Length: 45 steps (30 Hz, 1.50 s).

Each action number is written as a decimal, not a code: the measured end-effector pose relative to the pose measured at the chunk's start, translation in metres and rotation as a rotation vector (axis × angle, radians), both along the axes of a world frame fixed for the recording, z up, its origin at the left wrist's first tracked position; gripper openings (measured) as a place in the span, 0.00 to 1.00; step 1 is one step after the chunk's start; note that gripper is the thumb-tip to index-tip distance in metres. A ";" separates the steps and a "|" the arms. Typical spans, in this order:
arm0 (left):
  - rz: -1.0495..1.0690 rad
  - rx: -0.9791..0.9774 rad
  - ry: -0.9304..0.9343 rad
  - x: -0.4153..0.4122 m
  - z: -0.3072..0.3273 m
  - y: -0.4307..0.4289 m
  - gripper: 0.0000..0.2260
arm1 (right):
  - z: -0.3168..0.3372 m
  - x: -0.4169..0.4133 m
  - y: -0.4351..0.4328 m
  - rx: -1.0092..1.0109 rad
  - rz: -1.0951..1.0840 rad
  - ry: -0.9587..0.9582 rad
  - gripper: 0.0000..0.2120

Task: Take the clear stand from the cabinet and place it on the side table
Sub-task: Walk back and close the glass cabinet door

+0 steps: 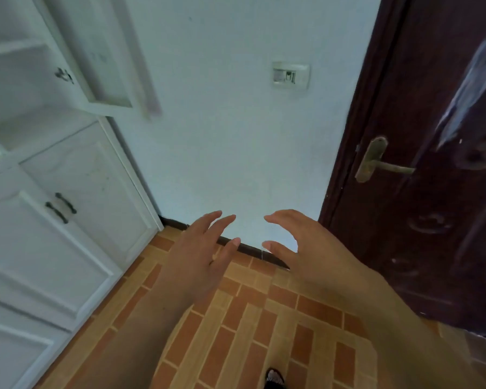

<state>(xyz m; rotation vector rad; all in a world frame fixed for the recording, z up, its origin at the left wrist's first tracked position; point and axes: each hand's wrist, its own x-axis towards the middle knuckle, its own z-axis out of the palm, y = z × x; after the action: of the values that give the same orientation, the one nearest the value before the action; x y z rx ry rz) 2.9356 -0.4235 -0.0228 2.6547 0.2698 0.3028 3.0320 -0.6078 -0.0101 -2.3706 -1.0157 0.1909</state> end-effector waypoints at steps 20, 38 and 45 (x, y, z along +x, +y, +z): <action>0.329 -0.123 0.079 0.113 -0.010 0.178 0.26 | -0.005 0.166 0.220 0.038 0.299 0.069 0.22; 0.358 0.035 0.062 0.234 0.033 0.444 0.30 | 0.026 0.296 0.485 0.104 0.291 -0.043 0.25; 0.365 0.106 0.029 0.294 0.063 0.493 0.27 | 0.062 0.354 0.547 0.193 0.337 -0.094 0.26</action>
<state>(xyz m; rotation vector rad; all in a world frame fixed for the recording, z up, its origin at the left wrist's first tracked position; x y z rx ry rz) 3.2300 0.0690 0.0406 2.7037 0.7714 0.4024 3.3864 -0.0611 0.0522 -2.0410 -1.4098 0.0998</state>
